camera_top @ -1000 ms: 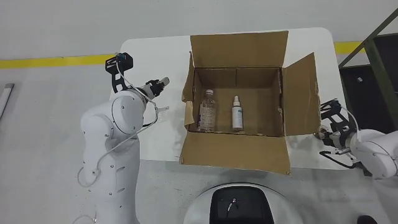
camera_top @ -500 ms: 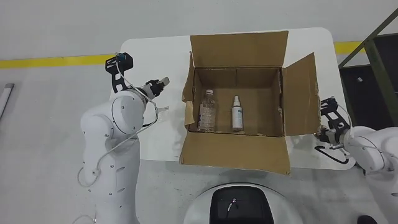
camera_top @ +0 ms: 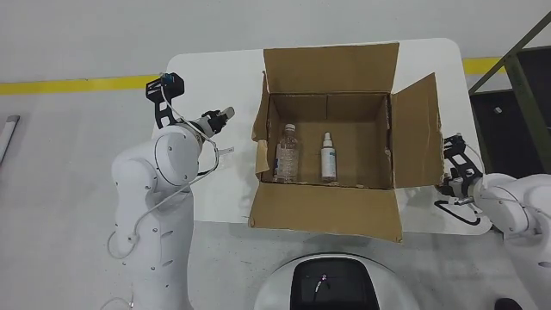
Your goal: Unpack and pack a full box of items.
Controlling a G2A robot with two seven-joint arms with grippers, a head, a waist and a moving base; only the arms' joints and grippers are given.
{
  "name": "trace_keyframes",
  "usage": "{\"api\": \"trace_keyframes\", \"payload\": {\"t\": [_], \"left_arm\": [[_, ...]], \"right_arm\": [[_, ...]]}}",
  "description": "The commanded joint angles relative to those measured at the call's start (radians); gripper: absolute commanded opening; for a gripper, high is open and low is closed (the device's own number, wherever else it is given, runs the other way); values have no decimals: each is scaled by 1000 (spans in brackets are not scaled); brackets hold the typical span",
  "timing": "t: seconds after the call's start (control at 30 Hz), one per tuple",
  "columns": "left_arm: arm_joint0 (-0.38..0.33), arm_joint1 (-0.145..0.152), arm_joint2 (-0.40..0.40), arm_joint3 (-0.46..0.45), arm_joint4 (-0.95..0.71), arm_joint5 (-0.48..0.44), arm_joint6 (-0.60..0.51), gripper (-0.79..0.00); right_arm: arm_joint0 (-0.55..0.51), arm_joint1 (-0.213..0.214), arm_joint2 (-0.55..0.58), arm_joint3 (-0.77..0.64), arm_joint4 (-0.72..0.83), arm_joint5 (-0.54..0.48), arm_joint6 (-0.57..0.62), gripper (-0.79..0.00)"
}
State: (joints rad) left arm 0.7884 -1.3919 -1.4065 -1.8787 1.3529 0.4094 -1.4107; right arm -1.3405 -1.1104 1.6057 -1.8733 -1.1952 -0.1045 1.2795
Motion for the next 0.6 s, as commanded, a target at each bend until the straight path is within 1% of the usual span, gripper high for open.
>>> {"api": "trace_keyframes", "payload": {"t": [0.0,0.13,0.2,0.3,0.37,0.4,0.43,0.57], "left_arm": [[0,0,0,0,0,0,0,0],[0,0,0,0,0,0,0,0],[0,0,0,0,0,0,0,0],[0,0,0,0,0,0,0,0],[0,0,0,0,0,0,0,0],[0,0,0,0,0,0,0,0],[0,0,0,0,0,0,0,0],[0,0,0,0,0,0,0,0]], "right_arm": [[0,1,-2,2,1,2,0,-486],[-1,2,-4,5,4,4,-3,-496],[-1,2,-4,5,7,5,-5,-529],[-2,3,-7,8,8,6,-6,-551],[-2,4,-9,10,8,6,-8,-637],[-2,4,-9,10,9,6,-9,-702],[-2,5,-9,11,9,7,-9,-785],[-1,6,-8,4,8,10,-19,-785]]}}
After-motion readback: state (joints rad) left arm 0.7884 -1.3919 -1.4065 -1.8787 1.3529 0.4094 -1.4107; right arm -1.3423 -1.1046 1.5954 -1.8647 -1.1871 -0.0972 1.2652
